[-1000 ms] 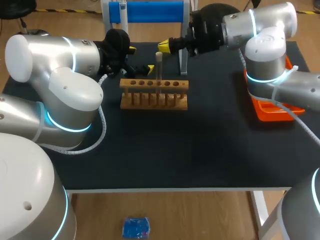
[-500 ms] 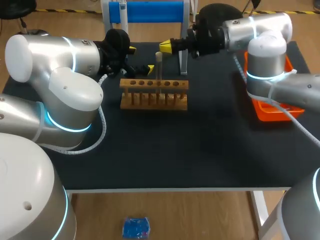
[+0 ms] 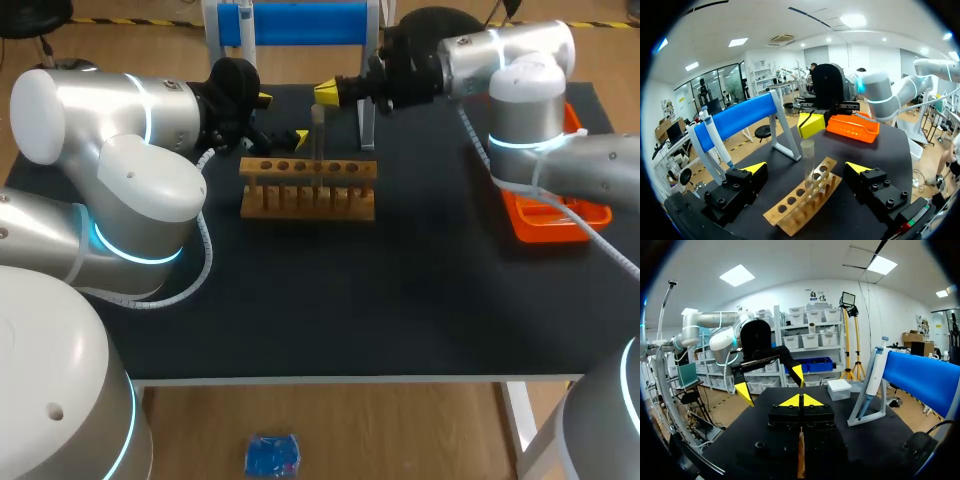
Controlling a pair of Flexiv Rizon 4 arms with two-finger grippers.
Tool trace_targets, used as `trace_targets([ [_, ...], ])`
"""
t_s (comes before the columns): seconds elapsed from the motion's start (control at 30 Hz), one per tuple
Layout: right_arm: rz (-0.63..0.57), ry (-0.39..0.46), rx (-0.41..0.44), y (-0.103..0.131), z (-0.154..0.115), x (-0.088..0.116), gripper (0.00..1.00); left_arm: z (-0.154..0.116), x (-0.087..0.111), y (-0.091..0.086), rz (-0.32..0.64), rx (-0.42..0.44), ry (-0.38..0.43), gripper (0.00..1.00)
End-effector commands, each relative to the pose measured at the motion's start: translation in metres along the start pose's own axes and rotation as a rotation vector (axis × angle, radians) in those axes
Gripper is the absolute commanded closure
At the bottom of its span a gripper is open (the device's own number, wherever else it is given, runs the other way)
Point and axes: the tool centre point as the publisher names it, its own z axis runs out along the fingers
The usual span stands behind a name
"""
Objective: Invert the test tube, pick up the pipette, mount the tip to pipette, aspirate from beaker and dispense into the tube, eject the tip, return the pipette, and cap with the stopper.
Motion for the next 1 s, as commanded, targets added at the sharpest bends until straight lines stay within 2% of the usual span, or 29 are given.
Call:
trace_targets([
  [0.03,-0.001,0.009,-0.002,-0.002,0.001,-0.002,1.0,-0.001,-0.001,-0.001,-0.001,-0.005,0.003,0.0],
  [0.27,-0.009,0.024,0.004,-0.002,0.005,0.0,1.0,-0.001,-0.001,-0.001,-0.001,-0.005,0.003,0.0],
  [1.0,0.021,0.017,0.026,-0.025,0.006,-0.002,1.0,-0.001,-0.001,-0.001,-0.001,-0.005,0.003,0.0],
])
